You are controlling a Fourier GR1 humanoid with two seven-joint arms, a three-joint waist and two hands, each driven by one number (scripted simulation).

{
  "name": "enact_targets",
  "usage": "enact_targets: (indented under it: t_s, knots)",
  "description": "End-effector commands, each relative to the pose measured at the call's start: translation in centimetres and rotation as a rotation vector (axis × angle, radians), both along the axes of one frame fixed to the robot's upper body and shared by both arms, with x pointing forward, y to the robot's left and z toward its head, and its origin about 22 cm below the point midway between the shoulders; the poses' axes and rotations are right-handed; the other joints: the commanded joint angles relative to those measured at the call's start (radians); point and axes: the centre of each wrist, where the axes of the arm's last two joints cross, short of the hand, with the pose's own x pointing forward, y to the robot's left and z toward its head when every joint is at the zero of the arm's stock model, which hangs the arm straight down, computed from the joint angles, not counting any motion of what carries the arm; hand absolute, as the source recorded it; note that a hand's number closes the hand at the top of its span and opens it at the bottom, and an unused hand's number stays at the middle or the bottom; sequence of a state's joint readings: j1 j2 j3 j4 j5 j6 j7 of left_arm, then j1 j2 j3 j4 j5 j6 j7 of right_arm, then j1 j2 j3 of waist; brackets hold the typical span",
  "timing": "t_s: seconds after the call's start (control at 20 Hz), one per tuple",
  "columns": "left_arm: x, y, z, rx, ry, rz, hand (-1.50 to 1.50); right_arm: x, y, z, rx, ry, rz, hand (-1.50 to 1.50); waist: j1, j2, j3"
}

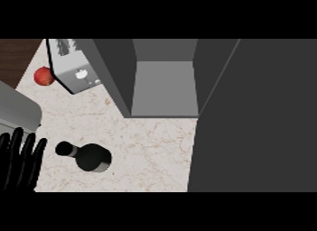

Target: Pick up the wine, place it into the cabinet and close the cabinet

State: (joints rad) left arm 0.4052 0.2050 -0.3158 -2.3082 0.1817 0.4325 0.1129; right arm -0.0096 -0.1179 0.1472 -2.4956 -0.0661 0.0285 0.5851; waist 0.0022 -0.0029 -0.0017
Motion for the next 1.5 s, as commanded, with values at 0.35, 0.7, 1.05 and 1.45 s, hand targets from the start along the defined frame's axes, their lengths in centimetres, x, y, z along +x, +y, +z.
enact_targets:
  t_s: [0.35, 0.7, 1.05, 1.45]
  knots:
    - [1.8, 2.2, -6.8, 0.007, 0.005, 0.08, -1.5, -3.0, -0.8, 1.1, 0.027, -0.028, 0.053, -1.5, -0.005, 0.001, 0.001]
    - [1.8, 3.7, -11.0, 0.007, 0.032, 0.06, -1.5, -2.9, -1.0, 2.5, 0.013, -0.037, 0.045, -1.5, -0.005, 0.001, 0.001]
    - [2.6, 5.9, -12.2, 0.005, 0.061, 0.061, -1.5, -1.1, -0.5, 1.3, 0.034, -0.04, 0.03, -1.5, -0.003, 0.002, 0.002]
    - [3.3, 3.9, -15.3, -0.004, 0.038, 0.008, -1.5, -3.6, -1.1, 2.2, 0.024, -0.051, 0.03, -1.5, -0.012, 0.001, 0.002]
